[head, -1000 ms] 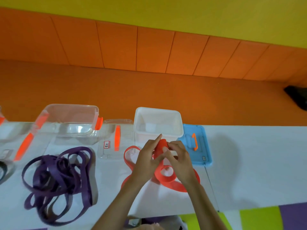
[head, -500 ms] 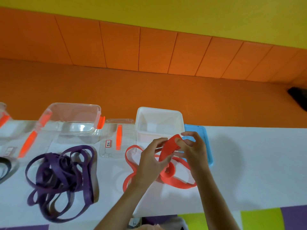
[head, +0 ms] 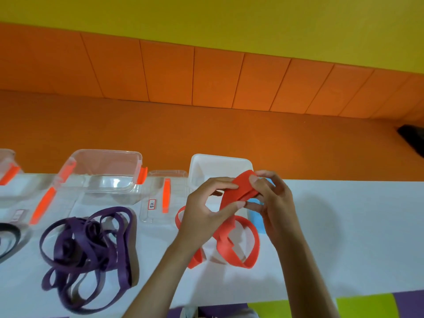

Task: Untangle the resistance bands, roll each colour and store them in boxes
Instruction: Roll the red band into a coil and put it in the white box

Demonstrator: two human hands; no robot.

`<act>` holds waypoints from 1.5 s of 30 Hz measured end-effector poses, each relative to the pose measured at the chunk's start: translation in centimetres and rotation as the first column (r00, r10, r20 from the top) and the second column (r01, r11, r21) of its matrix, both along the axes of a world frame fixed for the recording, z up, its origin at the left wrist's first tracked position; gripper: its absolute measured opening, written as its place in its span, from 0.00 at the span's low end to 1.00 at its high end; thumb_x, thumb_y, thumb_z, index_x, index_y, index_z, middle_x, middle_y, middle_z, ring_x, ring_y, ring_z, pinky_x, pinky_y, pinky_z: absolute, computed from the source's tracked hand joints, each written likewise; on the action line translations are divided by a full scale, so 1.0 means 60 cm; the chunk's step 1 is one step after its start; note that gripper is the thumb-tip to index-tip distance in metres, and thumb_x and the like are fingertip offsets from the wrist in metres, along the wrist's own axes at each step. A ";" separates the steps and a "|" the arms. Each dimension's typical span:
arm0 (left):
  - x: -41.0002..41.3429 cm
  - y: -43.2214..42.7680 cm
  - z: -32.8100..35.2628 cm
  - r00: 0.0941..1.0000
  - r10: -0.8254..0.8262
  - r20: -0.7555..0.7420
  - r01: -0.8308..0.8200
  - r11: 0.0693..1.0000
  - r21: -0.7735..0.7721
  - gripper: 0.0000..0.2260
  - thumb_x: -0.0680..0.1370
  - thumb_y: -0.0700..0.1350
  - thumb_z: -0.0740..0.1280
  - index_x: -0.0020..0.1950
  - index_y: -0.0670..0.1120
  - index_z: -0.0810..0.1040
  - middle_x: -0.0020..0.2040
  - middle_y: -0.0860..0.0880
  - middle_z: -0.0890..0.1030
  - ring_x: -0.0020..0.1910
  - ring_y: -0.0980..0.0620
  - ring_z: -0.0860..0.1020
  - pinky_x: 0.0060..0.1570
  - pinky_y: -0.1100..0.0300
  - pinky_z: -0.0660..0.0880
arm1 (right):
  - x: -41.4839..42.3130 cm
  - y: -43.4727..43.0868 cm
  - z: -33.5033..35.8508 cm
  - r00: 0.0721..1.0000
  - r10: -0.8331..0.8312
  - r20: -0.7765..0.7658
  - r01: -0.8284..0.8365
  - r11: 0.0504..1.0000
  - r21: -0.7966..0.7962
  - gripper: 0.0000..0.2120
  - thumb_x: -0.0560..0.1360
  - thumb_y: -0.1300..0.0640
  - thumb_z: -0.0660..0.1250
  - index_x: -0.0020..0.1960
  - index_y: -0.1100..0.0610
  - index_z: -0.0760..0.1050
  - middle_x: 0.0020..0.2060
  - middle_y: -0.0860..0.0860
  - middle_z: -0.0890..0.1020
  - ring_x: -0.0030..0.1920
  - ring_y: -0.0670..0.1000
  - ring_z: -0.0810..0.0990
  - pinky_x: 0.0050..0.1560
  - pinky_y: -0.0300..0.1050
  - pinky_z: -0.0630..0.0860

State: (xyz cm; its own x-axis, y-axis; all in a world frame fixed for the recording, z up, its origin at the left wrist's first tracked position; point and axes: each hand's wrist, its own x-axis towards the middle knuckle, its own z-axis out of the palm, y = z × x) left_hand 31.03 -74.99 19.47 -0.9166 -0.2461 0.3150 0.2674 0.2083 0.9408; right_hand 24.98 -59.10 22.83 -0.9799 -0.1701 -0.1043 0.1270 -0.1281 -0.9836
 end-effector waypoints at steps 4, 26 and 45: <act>-0.002 -0.001 -0.031 0.991 -0.002 0.134 0.023 0.988 -0.153 0.13 0.76 0.55 0.79 0.57 0.63 0.79 0.60 0.71 0.79 0.64 0.68 0.76 0.58 0.81 0.68 | 0.000 -0.013 -0.027 0.999 -0.024 0.030 0.020 0.991 0.134 0.11 0.78 0.59 0.75 0.59 0.56 0.79 0.50 0.53 0.87 0.48 0.55 0.89 0.41 0.47 0.85; -0.009 0.003 -0.083 0.973 0.061 0.222 -0.092 0.987 0.133 0.13 0.75 0.41 0.81 0.57 0.51 0.86 0.58 0.57 0.86 0.61 0.52 0.84 0.64 0.56 0.81 | -0.013 -0.013 -0.079 0.976 -0.053 0.213 0.047 0.998 0.032 0.10 0.79 0.61 0.73 0.59 0.59 0.76 0.47 0.57 0.88 0.48 0.59 0.89 0.47 0.50 0.87; -0.011 0.011 -0.097 0.961 0.166 0.223 -0.184 0.981 0.063 0.19 0.71 0.61 0.77 0.61 0.63 0.81 0.57 0.69 0.83 0.60 0.66 0.80 0.55 0.76 0.76 | 0.006 -0.001 -0.099 0.953 0.279 0.118 -0.302 0.908 0.291 0.13 0.80 0.63 0.71 0.64 0.54 0.81 0.54 0.44 0.87 0.54 0.41 0.87 0.53 0.37 0.84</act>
